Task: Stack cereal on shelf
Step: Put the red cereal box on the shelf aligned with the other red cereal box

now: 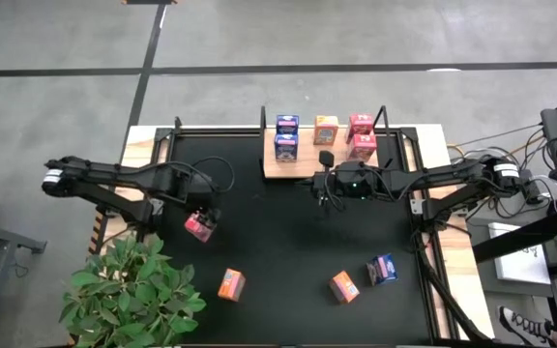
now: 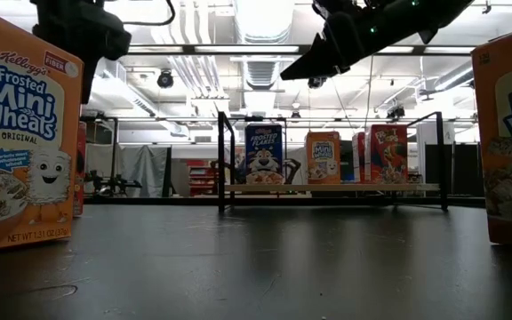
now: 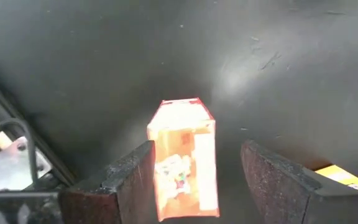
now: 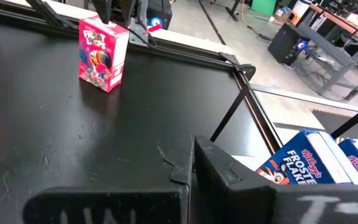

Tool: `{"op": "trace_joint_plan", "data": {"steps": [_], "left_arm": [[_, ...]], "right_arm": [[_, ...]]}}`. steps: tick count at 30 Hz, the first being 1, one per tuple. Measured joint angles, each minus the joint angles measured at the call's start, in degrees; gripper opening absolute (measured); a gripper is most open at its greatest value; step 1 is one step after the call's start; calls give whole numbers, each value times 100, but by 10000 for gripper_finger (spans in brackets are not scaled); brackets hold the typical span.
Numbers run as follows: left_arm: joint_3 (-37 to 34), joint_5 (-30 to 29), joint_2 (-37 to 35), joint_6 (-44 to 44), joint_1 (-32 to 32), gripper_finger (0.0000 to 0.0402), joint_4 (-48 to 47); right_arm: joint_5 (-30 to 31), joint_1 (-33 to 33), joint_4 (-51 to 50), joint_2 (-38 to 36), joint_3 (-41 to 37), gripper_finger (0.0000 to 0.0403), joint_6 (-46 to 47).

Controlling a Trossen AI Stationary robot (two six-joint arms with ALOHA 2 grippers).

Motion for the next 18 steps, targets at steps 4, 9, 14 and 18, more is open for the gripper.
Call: {"op": "trace_joint_plan", "data": {"steps": [4,9,14,18], "left_arm": [[-66,-10,0,-202,-131,227,-41],[-256,2,7,-455,-310,249,-40],[-542,-17,7,-638,-445,274,10],[-715,-33,7,-637,-459,279,358]], "right_arm": [[1,0,-4,1,0,9,51],[1,0,-15,2,-4,9,24],[1,-1,-48,2,-17,9,44],[1,-1,-48,2,-35,9,68]]}}
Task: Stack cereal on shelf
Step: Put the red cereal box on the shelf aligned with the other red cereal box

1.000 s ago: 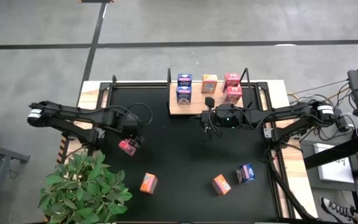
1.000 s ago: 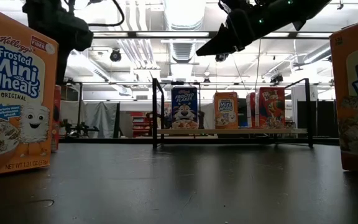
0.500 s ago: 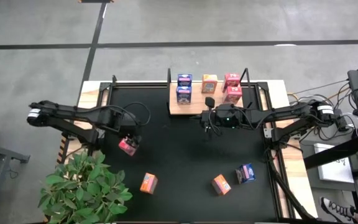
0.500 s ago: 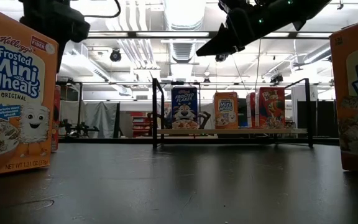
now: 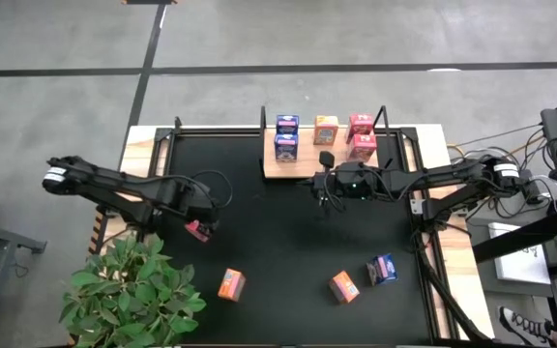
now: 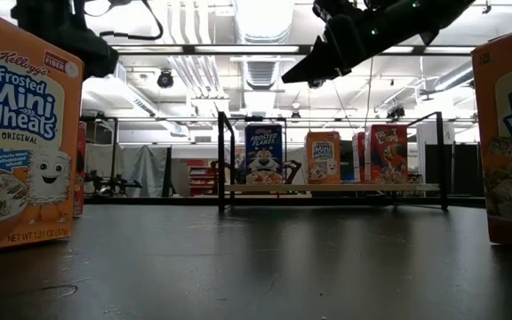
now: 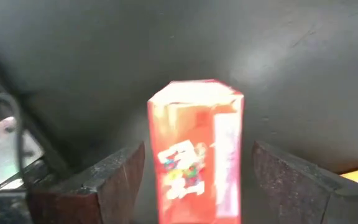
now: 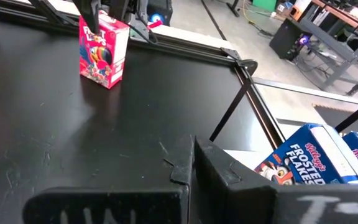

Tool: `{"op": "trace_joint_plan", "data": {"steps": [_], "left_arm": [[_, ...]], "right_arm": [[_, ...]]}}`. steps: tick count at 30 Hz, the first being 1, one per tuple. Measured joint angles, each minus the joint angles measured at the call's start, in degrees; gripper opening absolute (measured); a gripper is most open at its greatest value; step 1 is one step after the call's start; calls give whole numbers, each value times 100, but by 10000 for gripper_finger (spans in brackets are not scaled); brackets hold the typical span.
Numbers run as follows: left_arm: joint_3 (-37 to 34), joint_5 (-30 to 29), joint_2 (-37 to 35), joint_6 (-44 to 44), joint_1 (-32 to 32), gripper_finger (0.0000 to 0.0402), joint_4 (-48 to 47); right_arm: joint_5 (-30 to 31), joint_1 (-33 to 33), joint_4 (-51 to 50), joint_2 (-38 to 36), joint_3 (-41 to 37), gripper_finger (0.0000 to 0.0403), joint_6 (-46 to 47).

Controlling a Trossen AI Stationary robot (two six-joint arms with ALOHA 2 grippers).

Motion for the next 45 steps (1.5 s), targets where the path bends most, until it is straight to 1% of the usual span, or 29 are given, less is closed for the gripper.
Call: {"op": "trace_joint_plan", "data": {"steps": [4,11,14,20,26,30,36,42,45], "left_arm": [[-177,-8,15,38,-9,266,368],[-191,-10,165,53,-39,216,414],[-175,-23,210,187,-39,200,600],[-173,-137,357,938,-35,183,1796],[-171,-172,607,1983,61,182,3208],[-116,-173,797,2595,214,182,3787],[498,-180,1292,3592,341,182,3825],[1504,-176,2061,5021,341,182,3811],[2094,-176,2483,5647,351,182,3643]], "right_arm": [[0,1,0,0,-16,9,1],[0,1,2,0,-16,9,7],[0,1,2,0,-16,9,42],[0,1,0,-1,-16,9,2],[0,1,-35,-47,-16,9,-71],[1,1,-144,-143,-16,9,-89],[0,1,-564,-441,-16,9,-126],[0,3,-1138,-754,-16,9,71],[-1,3,-1513,-958,-16,12,301]]}}
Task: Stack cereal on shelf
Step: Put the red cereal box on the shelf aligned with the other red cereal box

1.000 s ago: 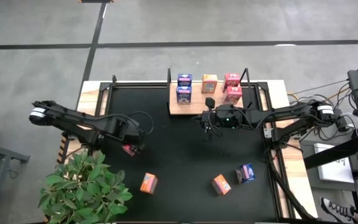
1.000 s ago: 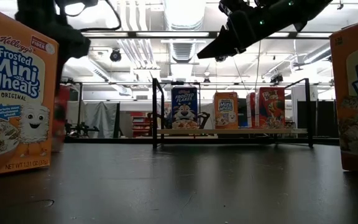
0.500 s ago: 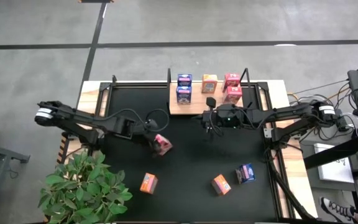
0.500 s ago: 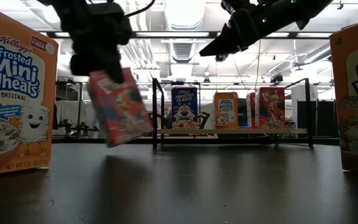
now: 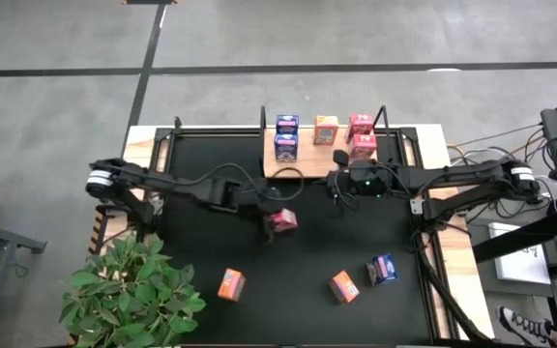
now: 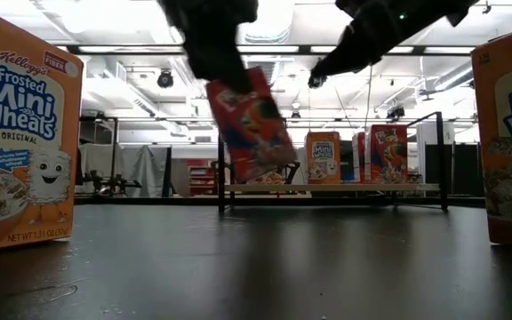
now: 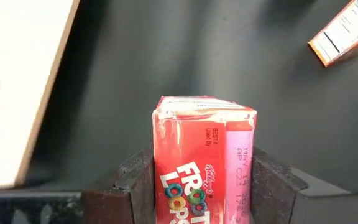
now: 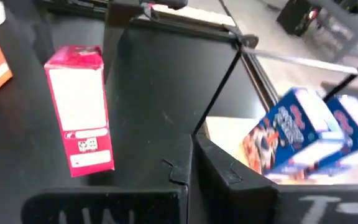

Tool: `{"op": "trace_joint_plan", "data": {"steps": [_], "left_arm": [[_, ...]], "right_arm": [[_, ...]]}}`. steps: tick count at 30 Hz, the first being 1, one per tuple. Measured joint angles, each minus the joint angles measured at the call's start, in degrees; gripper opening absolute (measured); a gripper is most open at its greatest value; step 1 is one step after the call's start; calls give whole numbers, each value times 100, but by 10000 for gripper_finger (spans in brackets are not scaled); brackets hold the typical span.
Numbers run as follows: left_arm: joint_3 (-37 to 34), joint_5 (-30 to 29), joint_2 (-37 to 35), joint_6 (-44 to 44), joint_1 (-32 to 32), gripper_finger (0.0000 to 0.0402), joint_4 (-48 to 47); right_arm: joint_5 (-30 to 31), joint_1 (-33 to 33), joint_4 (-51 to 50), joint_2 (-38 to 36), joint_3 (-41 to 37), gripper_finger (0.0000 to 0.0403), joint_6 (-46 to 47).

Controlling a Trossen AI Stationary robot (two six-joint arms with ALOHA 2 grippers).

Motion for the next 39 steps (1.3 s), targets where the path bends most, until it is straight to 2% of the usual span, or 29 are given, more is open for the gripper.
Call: {"op": "trace_joint_plan", "data": {"steps": [5,12,19,24,28,33,39], "left_arm": [[743,2,595,762,57,182,-177],[1101,-1,1055,1446,198,182,245],[1110,0,1077,1614,297,182,619],[1110,2,1075,1631,341,182,680],[1110,2,1075,1578,392,182,771],[1110,2,1075,1574,441,182,896],[1110,2,1060,1609,445,182,926]], "right_arm": [[-43,0,-976,-398,144,48,474],[-753,3,-1461,-656,201,149,887],[-753,63,-1527,-281,195,244,909],[-756,76,-1306,72,192,284,791],[-877,76,-1125,292,192,297,683],[-1007,79,-612,523,192,290,633],[-1011,78,-438,582,192,243,494]]}}
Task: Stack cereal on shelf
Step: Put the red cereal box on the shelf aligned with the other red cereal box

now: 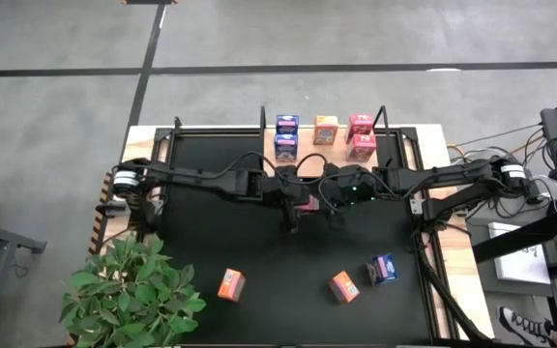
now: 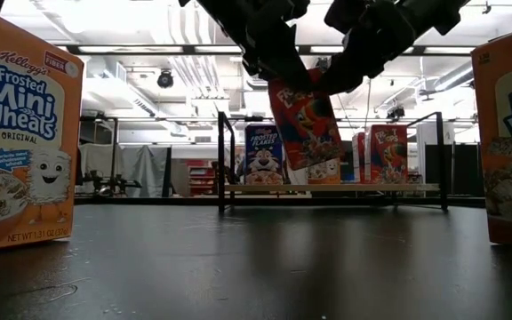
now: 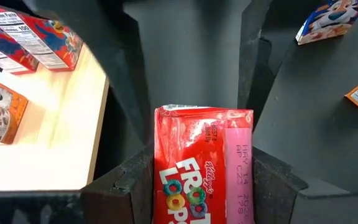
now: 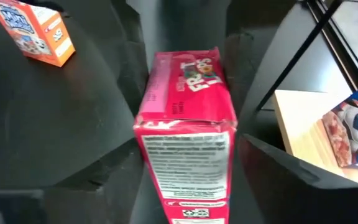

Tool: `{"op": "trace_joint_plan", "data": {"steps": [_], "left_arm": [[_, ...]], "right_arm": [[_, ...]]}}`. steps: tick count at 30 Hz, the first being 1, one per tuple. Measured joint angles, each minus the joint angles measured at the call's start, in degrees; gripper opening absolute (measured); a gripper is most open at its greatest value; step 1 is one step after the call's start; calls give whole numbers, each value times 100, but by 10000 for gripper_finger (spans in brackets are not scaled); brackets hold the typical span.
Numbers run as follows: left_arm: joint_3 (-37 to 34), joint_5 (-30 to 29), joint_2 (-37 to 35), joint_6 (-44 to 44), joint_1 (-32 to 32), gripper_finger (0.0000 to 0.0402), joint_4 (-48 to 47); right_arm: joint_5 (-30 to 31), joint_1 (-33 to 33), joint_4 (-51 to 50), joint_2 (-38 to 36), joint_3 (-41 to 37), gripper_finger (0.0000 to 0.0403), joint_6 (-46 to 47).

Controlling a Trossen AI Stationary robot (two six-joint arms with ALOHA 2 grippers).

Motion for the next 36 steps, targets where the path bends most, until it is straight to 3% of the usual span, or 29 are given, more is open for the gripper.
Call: {"op": "trace_joint_plan", "data": {"steps": [6,10,29,36], "left_arm": [[-2,-1,-16,19,2,182,14],[-4,9,-17,39,2,182,31],[-8,28,-872,577,-23,204,-152],[-626,33,-1035,577,-83,204,644]], "right_arm": [[-13,1,13,-4,-2,175,-10],[5,-1,12,-4,-2,151,-34],[23,-117,-969,-558,-145,149,-229],[20,-119,-854,-1320,-772,150,-110]]}}
